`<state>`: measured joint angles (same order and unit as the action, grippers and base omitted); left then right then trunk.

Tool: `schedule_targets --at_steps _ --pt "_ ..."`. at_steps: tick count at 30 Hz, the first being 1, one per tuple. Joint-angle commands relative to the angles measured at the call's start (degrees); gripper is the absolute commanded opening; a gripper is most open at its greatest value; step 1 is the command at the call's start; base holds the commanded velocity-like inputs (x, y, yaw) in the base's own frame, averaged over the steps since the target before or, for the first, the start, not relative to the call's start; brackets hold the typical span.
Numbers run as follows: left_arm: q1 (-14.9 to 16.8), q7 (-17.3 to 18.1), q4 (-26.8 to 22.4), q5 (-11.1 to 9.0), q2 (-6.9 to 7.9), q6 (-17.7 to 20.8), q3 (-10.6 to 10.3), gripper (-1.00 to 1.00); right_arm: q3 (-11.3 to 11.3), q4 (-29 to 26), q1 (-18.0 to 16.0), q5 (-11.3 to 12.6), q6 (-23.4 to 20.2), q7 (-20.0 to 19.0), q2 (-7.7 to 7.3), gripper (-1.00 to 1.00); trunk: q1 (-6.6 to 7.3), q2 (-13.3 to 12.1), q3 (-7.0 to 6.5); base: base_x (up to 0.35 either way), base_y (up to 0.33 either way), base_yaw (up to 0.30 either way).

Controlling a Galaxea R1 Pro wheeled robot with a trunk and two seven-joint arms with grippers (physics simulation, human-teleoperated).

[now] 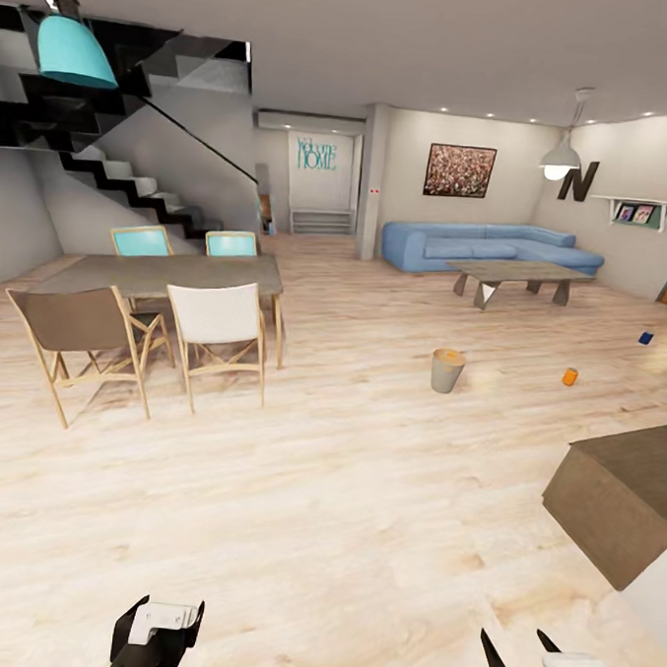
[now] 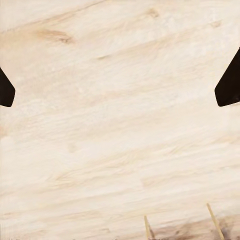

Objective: Put the three can of soda from the living room inside the tash can in the kitchen.

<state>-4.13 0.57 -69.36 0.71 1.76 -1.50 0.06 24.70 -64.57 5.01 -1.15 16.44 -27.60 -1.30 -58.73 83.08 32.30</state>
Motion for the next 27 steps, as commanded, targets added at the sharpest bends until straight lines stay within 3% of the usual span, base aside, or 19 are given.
schedule_targets --at_steps 1,27 --pt "0.0 0.0 0.0 0.0 0.00 0.0 0.0 1.00 0.0 0.2 0.0 0.0 0.0 0.0 0.00 1.00 0.00 0.0 -0.05 0.151 0.081 -0.109" --pt "0.0 0.0 0.0 -0.1 0.00 0.0 0.0 1.00 0.0 0.9 0.0 0.0 0.1 0.0 -0.02 1.00 0.00 0.0 -1.69 0.242 0.167 -0.184"
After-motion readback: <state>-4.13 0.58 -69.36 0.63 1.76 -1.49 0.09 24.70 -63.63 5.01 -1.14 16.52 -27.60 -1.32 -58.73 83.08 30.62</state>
